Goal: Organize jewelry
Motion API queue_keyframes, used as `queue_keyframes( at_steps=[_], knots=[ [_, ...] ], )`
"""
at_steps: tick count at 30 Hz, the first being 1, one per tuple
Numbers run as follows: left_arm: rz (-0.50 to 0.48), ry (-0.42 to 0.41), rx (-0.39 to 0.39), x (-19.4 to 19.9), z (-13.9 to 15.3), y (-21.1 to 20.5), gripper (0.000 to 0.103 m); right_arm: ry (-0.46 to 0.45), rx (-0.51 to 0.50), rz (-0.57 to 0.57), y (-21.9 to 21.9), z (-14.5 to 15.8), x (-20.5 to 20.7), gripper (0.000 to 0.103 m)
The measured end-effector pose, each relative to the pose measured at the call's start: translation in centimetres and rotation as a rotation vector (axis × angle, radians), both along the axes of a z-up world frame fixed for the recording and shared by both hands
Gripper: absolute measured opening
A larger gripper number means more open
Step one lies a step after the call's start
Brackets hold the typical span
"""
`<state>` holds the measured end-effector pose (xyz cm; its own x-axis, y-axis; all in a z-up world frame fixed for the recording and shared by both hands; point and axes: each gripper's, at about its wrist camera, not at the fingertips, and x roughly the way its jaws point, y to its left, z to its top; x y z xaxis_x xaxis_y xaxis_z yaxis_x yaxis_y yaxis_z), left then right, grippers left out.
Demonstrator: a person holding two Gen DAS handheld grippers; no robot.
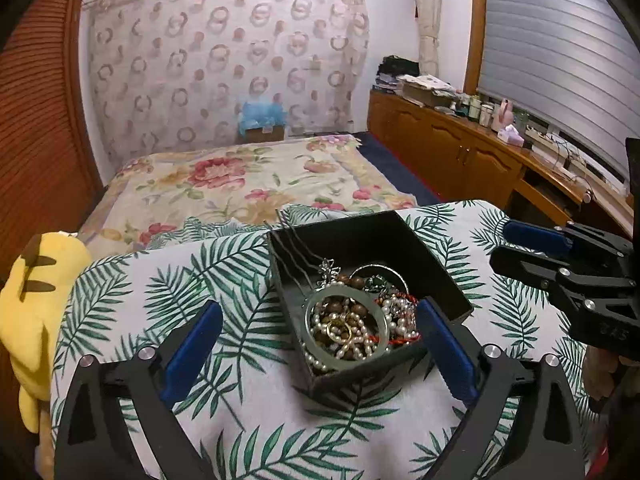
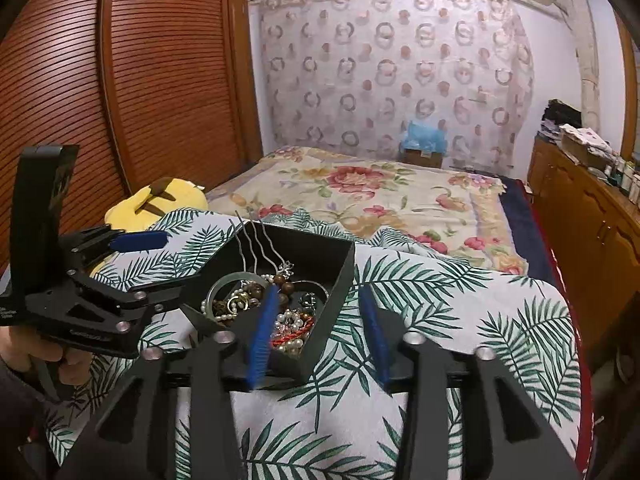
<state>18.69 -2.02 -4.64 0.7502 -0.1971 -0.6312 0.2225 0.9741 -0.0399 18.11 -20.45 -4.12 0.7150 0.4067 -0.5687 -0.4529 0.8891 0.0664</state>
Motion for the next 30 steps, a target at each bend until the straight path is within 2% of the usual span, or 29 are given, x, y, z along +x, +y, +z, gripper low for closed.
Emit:
queue_keyframes(
  at_steps=[6, 12, 25, 30],
  knots=[
    [0.041, -0.013, -0.008, -2.1, 0.3, 0.9, 0.095, -0.034, 0.002, -0.070, -0.3, 0.3, -1.7, 0.085],
    [0.096, -0.051, 0.006, -4.9, 1.6, 1.4, 0.095, -0.084, 0.017, -0.124, -0.6, 1.7, -4.3, 0.100],
    [0.158, -0.092, 0.018, -10.4, 4.1, 2.4, 0.095, -0.167, 0.042, -0.192, -1.7, 4.1, -9.6, 0.100],
    [0.185, -0.119, 0.023, -12.0, 4.7, 2.8, 0.095, -0.175, 0.056, -0.204, -2.3, 4.2, -11.3, 0.100]
  ],
)
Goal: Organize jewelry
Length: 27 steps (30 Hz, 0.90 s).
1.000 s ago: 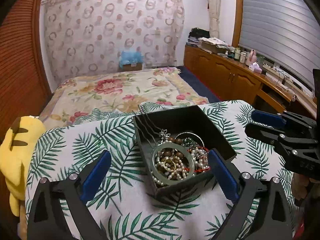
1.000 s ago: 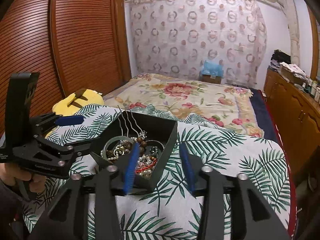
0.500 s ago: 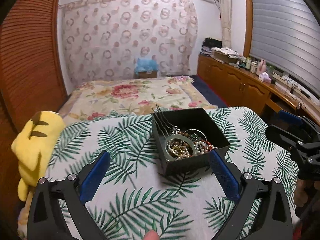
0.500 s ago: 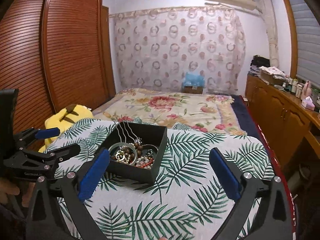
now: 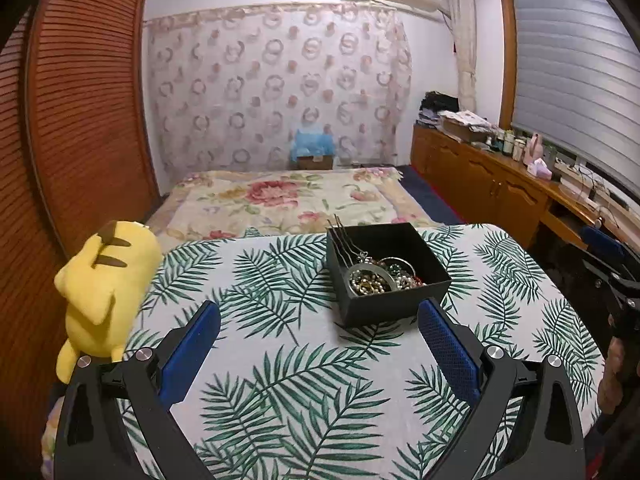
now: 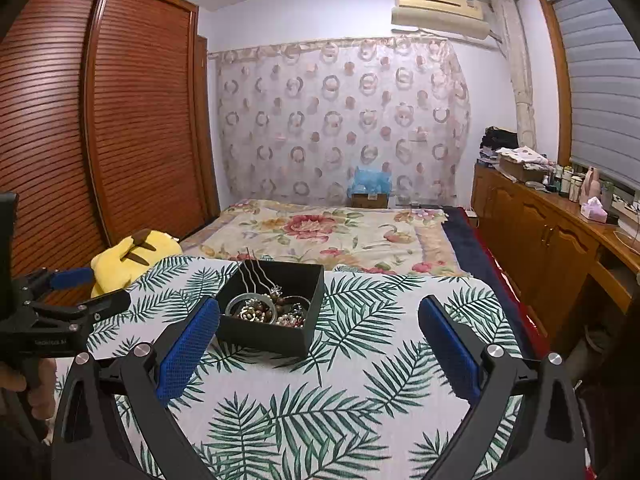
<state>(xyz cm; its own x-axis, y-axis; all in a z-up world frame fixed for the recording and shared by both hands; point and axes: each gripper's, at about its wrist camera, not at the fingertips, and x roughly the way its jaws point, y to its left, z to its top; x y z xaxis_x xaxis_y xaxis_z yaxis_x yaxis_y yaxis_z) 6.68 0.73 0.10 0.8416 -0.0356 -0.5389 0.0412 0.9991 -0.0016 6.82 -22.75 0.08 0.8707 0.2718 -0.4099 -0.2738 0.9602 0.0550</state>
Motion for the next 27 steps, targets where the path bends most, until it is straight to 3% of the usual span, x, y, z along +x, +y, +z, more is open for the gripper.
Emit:
queue_keyframes(
  at_steps=[27],
  knots=[
    [-0.003, -0.029, -0.014, -1.4, 0.5, 0.3, 0.095, -0.012, 0.002, -0.007, 0.1, -0.4, -1.9, 0.100]
  ],
)
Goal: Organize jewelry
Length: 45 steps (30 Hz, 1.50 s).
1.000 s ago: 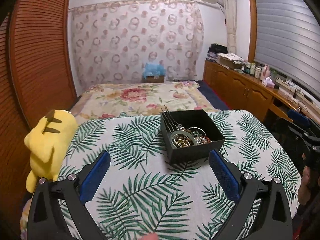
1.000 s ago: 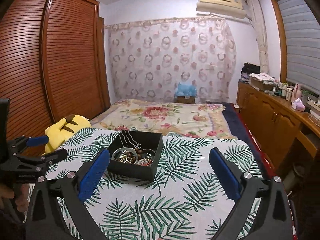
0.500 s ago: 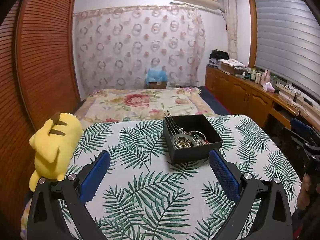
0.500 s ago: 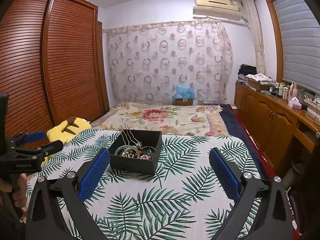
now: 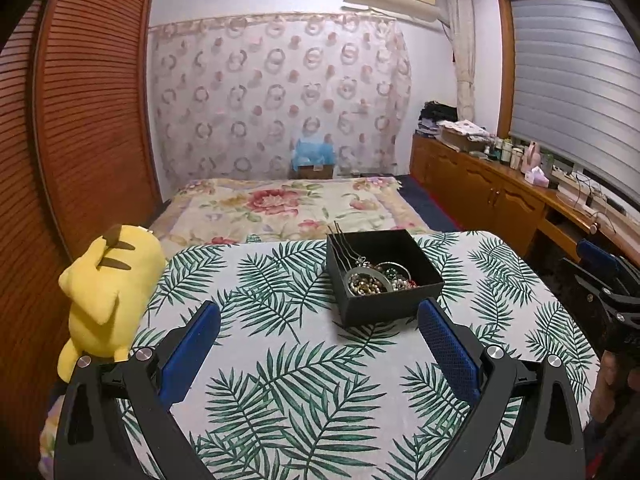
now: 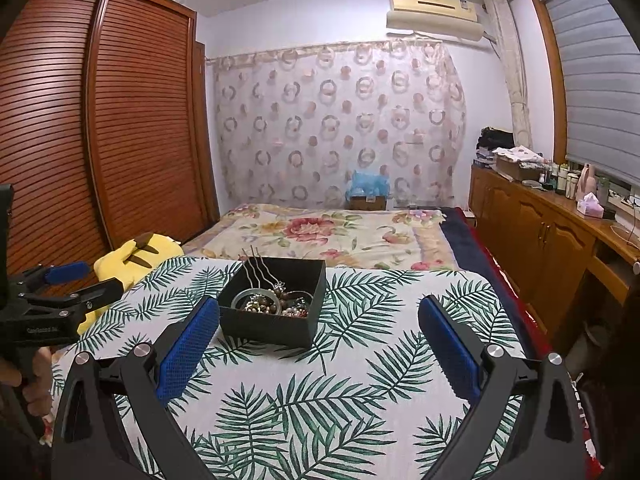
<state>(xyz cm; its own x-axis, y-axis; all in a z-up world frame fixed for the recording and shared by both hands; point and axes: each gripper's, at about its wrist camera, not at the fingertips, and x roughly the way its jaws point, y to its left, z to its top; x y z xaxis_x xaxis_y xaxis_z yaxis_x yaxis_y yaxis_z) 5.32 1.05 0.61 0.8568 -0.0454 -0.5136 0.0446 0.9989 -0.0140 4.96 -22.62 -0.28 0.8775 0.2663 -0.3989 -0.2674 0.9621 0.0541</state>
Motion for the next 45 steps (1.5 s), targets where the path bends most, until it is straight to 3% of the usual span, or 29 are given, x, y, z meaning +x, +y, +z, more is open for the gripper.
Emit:
queue_keyframes(
  at_steps=[45],
  knots=[
    [0.000, -0.011, 0.005, -0.53, 0.17, -0.11, 0.095, 0.007, 0.002, 0.003, 0.46, -0.56, -0.05, 0.100]
  ],
)
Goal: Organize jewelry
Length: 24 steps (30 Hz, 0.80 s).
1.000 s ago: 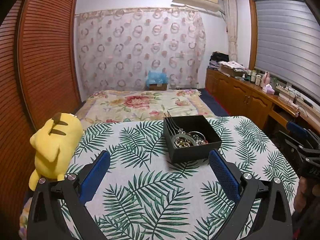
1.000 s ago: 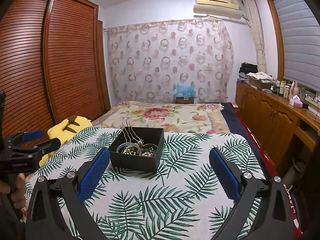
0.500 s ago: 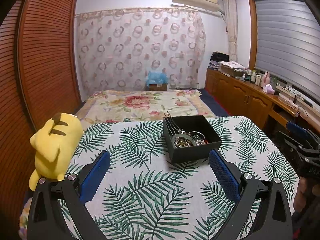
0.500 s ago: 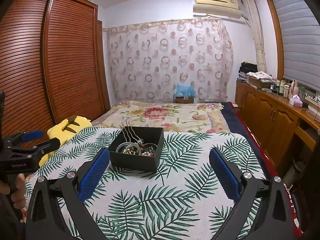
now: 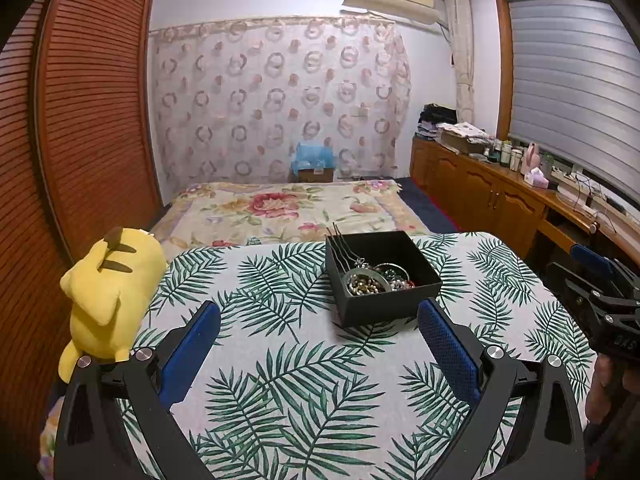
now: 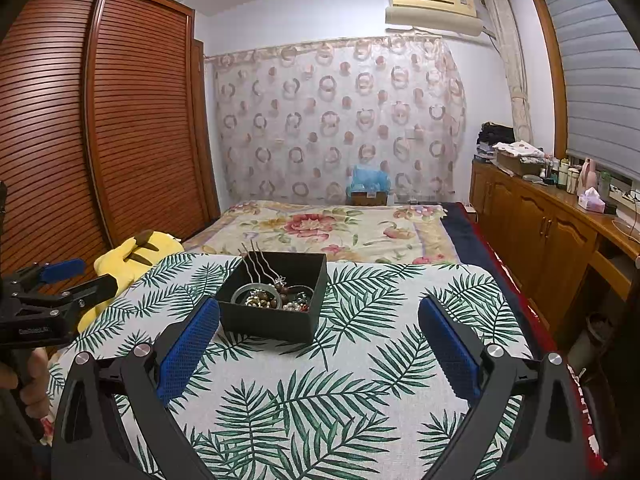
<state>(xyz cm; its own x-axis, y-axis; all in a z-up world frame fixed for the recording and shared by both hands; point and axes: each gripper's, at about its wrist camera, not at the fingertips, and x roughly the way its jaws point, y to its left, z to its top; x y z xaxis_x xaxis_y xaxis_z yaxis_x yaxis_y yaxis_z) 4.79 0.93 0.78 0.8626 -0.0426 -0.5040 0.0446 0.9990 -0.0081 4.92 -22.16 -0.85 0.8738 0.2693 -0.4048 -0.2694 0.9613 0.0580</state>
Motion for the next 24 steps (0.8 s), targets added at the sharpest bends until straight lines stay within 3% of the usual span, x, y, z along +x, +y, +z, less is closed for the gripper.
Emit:
queue_keyframes(
  at_steps=[24],
  knots=[
    [0.001, -0.002, 0.001, -0.06, -0.10, -0.07, 0.095, 0.001, 0.001, -0.001, -0.14, 0.02, 0.03, 0.100]
  ],
)
